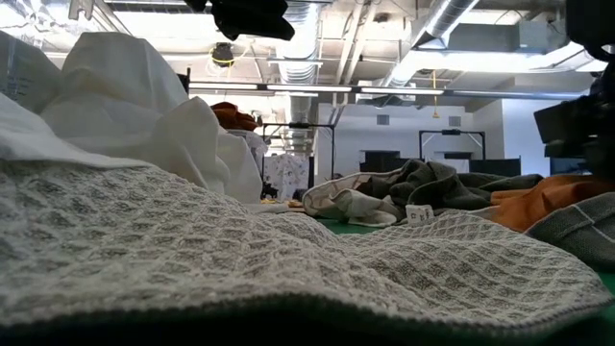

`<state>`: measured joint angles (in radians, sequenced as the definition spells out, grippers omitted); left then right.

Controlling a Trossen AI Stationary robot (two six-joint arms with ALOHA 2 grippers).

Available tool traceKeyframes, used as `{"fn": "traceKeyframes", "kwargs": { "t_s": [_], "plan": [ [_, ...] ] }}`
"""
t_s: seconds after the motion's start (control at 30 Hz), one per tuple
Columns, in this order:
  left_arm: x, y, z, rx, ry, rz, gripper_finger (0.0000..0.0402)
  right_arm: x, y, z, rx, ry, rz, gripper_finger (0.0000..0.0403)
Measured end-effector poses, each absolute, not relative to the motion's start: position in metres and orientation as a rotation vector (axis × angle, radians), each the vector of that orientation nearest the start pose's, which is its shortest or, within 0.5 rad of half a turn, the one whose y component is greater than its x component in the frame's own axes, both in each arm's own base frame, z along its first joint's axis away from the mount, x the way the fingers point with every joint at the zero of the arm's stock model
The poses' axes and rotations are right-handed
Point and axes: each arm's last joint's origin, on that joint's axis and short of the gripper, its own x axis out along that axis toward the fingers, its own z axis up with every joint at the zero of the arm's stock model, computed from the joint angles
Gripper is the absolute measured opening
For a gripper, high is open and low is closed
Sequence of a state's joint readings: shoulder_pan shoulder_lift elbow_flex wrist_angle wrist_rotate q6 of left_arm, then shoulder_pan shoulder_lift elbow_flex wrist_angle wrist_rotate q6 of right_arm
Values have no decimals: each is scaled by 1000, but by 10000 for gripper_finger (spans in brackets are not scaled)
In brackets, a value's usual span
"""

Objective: Sort towels by color in basket
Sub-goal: Put the brown towel into the top transparent bin

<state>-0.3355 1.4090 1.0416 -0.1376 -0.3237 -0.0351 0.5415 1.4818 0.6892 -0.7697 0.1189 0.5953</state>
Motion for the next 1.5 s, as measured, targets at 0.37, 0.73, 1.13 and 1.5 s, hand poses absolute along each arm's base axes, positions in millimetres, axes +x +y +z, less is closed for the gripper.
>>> {"fn": "traceKeyframes", "kwargs": {
  "t_s": [0.37, 0.73, 1.13, 1.5],
  "plan": [
    [297, -94, 286, 110, 477, 6, 208, 211, 119, 176, -262, 1330, -62, 46],
    [295, -93, 284, 107, 503, 12, 208, 241, 119, 224, -643, 1011, -252, 46],
    [292, -91, 279, 97, 556, 71, 208, 261, 96, 228, -667, 1030, -188, 56],
    [293, -90, 279, 71, 548, 96, 208, 263, 85, 225, -597, 1111, -69, 87]
  ]
}}
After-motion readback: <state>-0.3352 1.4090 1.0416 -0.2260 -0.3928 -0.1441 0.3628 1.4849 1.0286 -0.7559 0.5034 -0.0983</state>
